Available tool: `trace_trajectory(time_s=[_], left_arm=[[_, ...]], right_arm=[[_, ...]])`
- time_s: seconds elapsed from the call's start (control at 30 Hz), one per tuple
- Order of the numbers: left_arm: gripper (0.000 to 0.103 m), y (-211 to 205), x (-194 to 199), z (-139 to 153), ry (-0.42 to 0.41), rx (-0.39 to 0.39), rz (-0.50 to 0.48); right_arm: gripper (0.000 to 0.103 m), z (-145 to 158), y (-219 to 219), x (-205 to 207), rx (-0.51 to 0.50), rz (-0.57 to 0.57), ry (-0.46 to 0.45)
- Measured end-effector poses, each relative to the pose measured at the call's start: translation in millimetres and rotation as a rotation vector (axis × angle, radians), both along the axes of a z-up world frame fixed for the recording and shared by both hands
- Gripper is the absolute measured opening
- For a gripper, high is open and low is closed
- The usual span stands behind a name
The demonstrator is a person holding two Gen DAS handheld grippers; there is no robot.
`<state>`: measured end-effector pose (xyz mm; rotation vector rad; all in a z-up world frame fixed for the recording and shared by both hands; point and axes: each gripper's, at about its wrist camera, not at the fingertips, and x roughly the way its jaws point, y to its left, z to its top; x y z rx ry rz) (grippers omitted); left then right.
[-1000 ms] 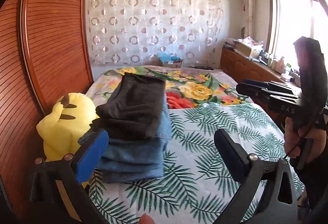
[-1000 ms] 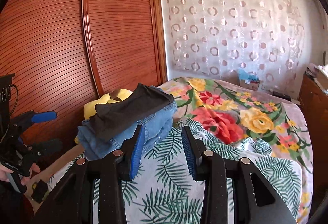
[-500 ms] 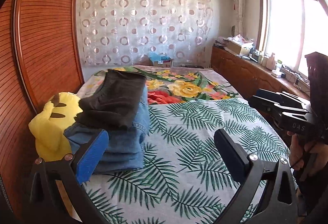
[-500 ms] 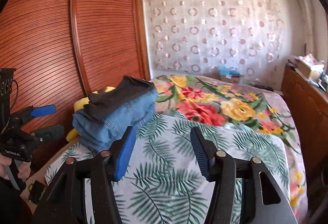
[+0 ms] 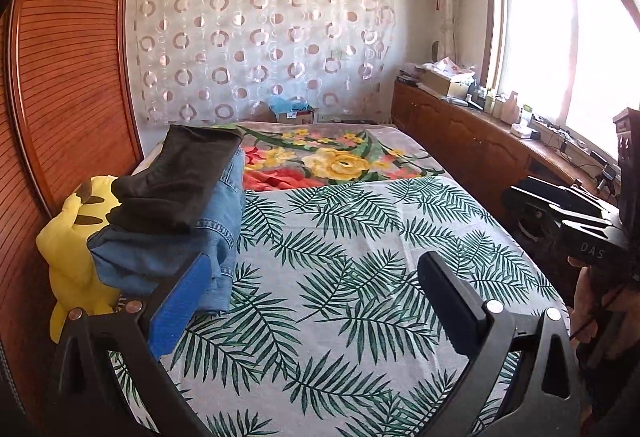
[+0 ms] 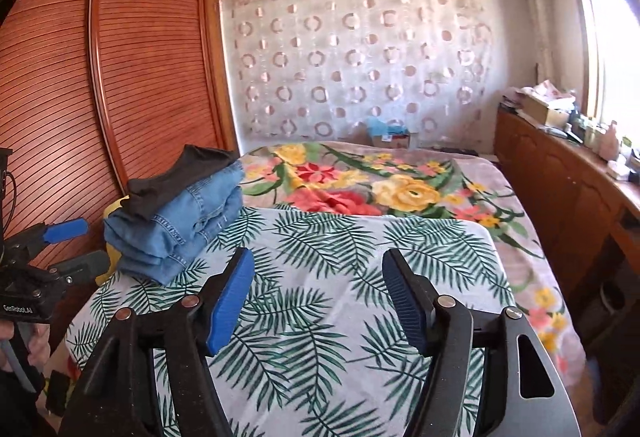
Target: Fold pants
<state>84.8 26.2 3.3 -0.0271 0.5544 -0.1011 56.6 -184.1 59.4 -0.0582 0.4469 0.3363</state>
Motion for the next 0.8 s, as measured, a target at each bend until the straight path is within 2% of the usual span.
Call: trace_trajectory(time_s=[0.13, 0.53, 0.8], left_arm=[[0.103, -4.7, -8.2, 10.2, -0.026, 0.007, 0.009], [0.103, -15.2, -37.4, 43.1, -0.119, 0.020, 0.015], [0.103, -16.7, -45.1, 48.2, -0.141, 0.033, 0.019]], right_arm=[[0.077, 4.9, 7.5, -16.3, -0.003, -0.032, -0.014], [0.078, 16.8, 23.9, -62.0, 0.015, -0.083, -0.116], [0.078, -3.2, 17.5, -78.8, 0.022, -0.101, -0.134]])
